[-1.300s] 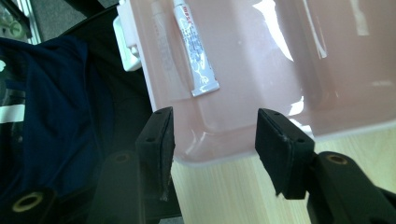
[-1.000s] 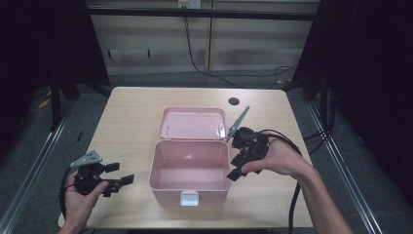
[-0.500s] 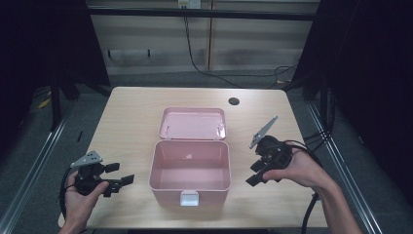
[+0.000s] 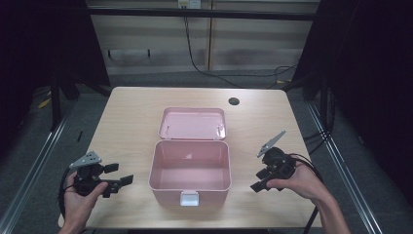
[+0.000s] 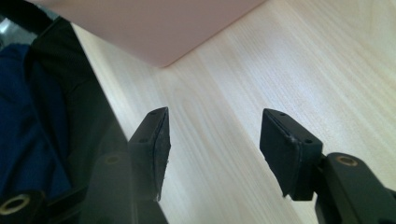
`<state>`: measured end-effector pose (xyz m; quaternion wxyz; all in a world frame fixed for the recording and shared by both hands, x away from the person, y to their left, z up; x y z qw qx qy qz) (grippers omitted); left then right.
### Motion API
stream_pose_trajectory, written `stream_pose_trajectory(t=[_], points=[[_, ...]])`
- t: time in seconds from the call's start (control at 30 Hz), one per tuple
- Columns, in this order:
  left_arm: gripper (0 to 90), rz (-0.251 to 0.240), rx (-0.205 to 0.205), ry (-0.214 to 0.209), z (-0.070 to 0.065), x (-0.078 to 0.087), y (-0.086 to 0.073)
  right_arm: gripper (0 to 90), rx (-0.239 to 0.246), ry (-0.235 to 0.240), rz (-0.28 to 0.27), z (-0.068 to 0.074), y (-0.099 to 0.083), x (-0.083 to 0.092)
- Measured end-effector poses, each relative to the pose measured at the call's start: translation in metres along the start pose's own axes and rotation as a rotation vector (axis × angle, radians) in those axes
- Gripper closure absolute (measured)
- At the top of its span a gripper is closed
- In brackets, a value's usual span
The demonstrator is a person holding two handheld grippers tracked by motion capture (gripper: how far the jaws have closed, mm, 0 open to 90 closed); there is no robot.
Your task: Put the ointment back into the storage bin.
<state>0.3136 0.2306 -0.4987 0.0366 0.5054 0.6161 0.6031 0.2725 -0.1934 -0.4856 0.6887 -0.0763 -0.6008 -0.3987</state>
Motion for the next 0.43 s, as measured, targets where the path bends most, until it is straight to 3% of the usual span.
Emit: stream_pose_trajectory(t=[0.07, 0.1, 0.2, 0.3, 0.43], points=[[16.9, 0.0, 0.004, -0.002, -0.001, -0.001, 0.0, 43.0, -0.007, -0.014, 0.005, -0.003, -0.003, -0.003], [16.9, 0.003, -0.004, -0.001, -0.001, -0.001, 0.0, 42.3, -0.016, -0.042, 0.015, -0.008, -0.008, -0.01], [16.9, 0.002, 0.001, -0.002, -0.001, -0.001, 0.0, 42.0, -0.024, -0.041, 0.023, -0.011, -0.013, -0.017], [16.9, 0.004, 0.001, 0.0, 0.0, -0.001, 0.0, 40.2, -0.033, -0.06, -0.015, -0.018, -0.018, -0.03], [16.9, 0.004, 0.0, 0.0, 0.0, -0.001, 0.0, 40.2, -0.056, -0.087, -0.017, -0.025, -0.023, -0.037]])
Point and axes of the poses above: each handheld gripper's, and its own axes: x roughly backward along the jaws, y roughly out of its top, z roughly to its left, the point moved 9 cm from there along -x, roughly forward along the jaws, and after that the axes turned 1 degree about -z, right-handed, at the moved point
